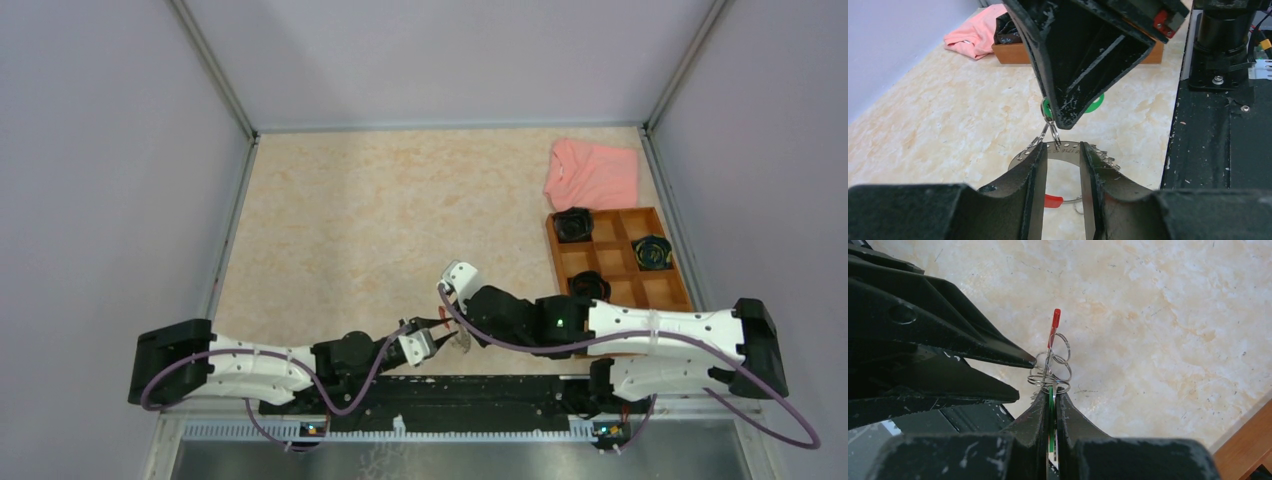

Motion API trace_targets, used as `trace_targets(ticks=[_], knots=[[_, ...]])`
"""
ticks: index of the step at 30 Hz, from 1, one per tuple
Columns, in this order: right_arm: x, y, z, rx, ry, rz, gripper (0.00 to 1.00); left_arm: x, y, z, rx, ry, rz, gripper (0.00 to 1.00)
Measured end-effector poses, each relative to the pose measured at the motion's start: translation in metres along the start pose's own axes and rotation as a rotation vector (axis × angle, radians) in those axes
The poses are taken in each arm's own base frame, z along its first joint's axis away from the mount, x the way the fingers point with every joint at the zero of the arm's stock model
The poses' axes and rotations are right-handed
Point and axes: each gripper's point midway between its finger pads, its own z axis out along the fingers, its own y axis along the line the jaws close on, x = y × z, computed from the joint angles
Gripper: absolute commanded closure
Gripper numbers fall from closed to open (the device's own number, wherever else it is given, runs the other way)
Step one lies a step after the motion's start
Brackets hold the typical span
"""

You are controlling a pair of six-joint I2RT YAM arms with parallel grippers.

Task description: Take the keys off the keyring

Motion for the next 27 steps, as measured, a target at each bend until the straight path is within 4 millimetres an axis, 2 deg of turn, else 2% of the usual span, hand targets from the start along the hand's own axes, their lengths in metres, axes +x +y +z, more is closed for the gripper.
trace_targets(ticks=[12,15,22,27], knots=[[0.0017,0.0097,-0.0027,-0.016,-0.004,-0.03,1.0,0.003,0.0036,0.0045,-0.027,0.022,-0.001,0.69],[0.0018,0.0098,-0.0028,-0.016,-0.004,-0.03,1.0,0.0031,0.0032,0.0059,-0.026,0.025,-0.001,0.76],[0.002,0.009,-0.0028,-0.012,-0.003,-0.028,1.0,0.0088,0.0014,0.0068,-0.021,0.043,0.001,1.0],[0.0046,0.0036,-0.0027,0.016,0.006,-0.01,1.0,0.0087,0.0014,0.007,-0.021,0.043,0.004,1.0]])
